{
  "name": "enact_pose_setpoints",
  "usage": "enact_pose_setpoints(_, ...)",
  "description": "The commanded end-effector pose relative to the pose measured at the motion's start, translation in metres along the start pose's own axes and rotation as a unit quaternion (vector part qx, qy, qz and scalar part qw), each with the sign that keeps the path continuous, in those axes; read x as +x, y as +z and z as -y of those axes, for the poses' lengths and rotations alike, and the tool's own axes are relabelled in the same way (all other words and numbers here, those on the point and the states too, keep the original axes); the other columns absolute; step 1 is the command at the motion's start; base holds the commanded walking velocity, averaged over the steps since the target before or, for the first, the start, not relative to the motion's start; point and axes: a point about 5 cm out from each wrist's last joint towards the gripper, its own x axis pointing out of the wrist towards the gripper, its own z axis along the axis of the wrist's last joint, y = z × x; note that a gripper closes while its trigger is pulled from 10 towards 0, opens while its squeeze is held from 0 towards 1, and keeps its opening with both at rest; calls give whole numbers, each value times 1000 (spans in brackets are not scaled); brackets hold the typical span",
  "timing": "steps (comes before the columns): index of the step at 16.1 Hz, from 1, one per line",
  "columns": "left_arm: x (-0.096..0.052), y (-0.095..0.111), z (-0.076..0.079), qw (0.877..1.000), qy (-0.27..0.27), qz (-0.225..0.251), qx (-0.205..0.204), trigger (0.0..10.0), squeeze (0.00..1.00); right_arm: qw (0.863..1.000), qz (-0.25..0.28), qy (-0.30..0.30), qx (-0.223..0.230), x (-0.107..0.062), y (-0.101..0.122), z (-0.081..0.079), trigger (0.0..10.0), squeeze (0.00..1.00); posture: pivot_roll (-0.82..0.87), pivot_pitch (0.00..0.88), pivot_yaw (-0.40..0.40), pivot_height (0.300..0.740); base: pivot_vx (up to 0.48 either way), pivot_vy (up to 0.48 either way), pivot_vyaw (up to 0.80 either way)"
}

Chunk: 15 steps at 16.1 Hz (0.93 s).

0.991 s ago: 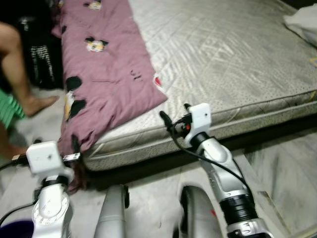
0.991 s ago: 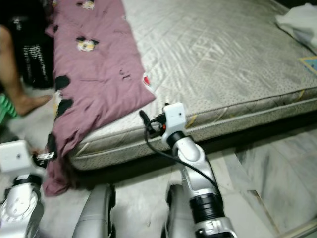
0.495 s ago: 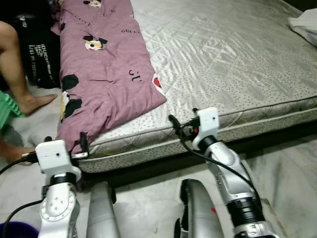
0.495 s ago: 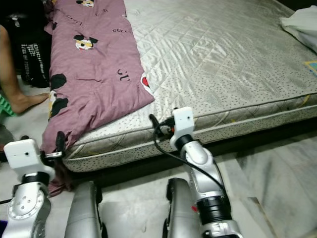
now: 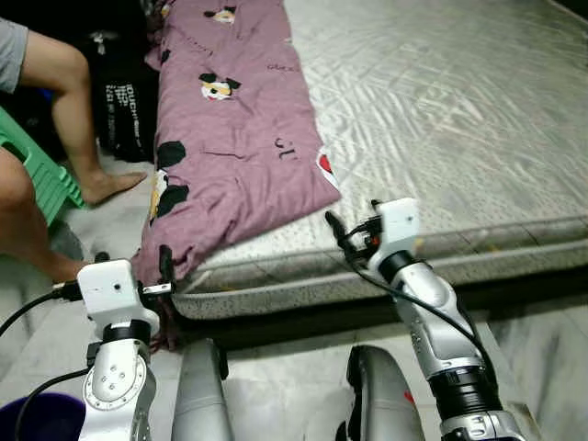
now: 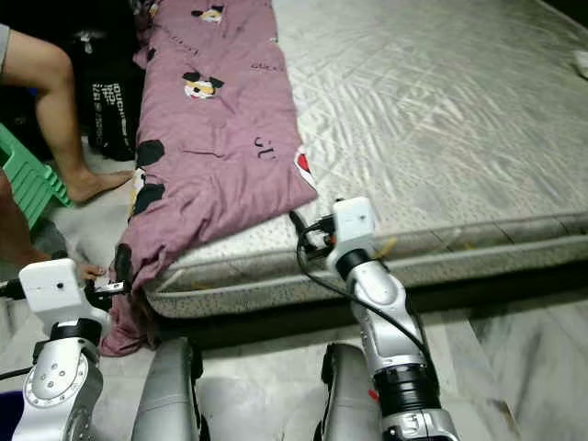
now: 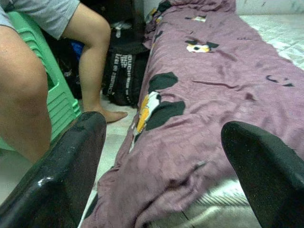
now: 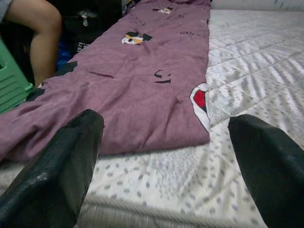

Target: Clean up the room

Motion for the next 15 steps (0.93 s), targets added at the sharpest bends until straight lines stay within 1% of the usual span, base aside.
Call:
enact_pose_setpoints(1,0,-1,-1,1000,0,-2,2,10000,0,1000,-2,3,4,2,-1,-3,10000,0,-4,88,-21,539,326,0,0)
enact_pose_setpoints(5,1,-1,0,1000,-2,-1,-6,10000,0,1000,-4,2,5,2,-1,-3,10000,0,-5,87,-22,539,391,0,0)
enact_pose_setpoints(11,4,-5,0,1000,5,-17,-15,10000,0,1000,-8,0,9,2,-3,-2,10000,0,-7,87,-25,539,0,0,0)
enact_pose_setpoints(13,7,-7,-3,999,14,-22,-22,10000,0,1000,-5,-3,10,2,-2,-1,10000,0,-10,86,-26,514,0,0,0)
enact_pose_setpoints(14,14,-10,-3,999,27,-27,-29,10000,0,1000,-7,-6,3,0,-2,3,10000,0,-21,85,-33,499,0,0,0)
enact_pose_setpoints(15,16,-11,-3,999,30,-28,-31,10000,0,1000,-8,-6,2,-1,-2,4,10000,0,-21,85,-33,494,0,0,0)
